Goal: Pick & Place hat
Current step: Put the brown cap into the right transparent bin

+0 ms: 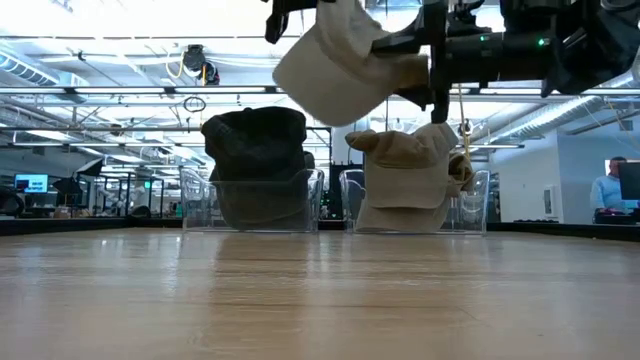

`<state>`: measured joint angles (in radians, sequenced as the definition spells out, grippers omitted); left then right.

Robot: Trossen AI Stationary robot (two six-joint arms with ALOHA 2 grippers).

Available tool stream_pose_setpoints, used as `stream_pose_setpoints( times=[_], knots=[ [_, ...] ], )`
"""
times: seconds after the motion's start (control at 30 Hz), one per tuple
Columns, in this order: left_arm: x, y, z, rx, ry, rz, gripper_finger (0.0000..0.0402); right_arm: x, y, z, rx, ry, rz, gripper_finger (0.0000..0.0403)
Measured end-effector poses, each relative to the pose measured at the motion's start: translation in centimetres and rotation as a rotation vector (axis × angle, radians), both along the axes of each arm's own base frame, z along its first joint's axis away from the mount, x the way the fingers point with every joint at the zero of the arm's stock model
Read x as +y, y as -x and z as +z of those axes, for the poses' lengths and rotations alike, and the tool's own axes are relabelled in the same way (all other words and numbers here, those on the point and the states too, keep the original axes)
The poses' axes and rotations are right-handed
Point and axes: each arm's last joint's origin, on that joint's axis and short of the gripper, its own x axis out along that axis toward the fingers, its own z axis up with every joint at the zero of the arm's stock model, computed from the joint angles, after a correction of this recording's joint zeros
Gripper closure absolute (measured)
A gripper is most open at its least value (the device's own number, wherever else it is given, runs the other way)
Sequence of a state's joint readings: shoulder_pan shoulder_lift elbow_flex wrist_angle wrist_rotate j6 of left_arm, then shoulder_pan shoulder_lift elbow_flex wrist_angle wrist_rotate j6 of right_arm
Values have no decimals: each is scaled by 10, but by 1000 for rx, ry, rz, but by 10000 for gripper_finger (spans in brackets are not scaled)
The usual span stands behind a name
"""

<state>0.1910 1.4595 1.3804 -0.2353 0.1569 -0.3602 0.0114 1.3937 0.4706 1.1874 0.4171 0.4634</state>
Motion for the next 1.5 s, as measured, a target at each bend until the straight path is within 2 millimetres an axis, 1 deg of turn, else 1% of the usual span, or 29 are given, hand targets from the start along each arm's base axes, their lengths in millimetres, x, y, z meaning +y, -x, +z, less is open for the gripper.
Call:
stream_pose_setpoints(
  times=[0.13, 0.2, 0.37, 0.47, 0.6, 0.7, 0.73, 0.9, 1.13, 1.3, 1.5],
  knots=[
    [0, 2, -3, 34, -9, -4, 391, -2, 0, 2, -18, 12, 36, 141],
    [0, 3, -7, 80, -19, 9, 395, -1, -1, 4, -26, 19, 63, 150],
    [1, 5, -12, 136, -48, 57, 389, -1, -7, 12, -36, 21, 68, 191],
    [2, 5, -12, 146, -63, 76, 389, 0, -13, 15, 2, 34, 72, 235],
    [2, 5, -12, 139, -73, 75, 395, 1, -23, 20, 71, 61, 145, 313],
    [2, 5, -11, 130, -74, 76, 383, 1, -27, 20, 132, 82, 159, 376],
    [2, 4, -10, 122, -75, 76, 378, 0, -28, 21, 137, 99, 155, 389],
    [1, 4, -10, 116, -74, 75, 357, -6, -20, 31, 142, 156, 125, 399],
    [-1, 4, -10, 116, -37, 89, 311, -24, 3, 53, 181, 204, 78, 401],
    [0, 4, -10, 118, -43, 109, 267, -34, 19, 65, 176, 213, 89, 402],
    [4, 5, -10, 119, -47, 120, 203, -41, 35, 69, 256, 238, 49, 402]
  ],
)
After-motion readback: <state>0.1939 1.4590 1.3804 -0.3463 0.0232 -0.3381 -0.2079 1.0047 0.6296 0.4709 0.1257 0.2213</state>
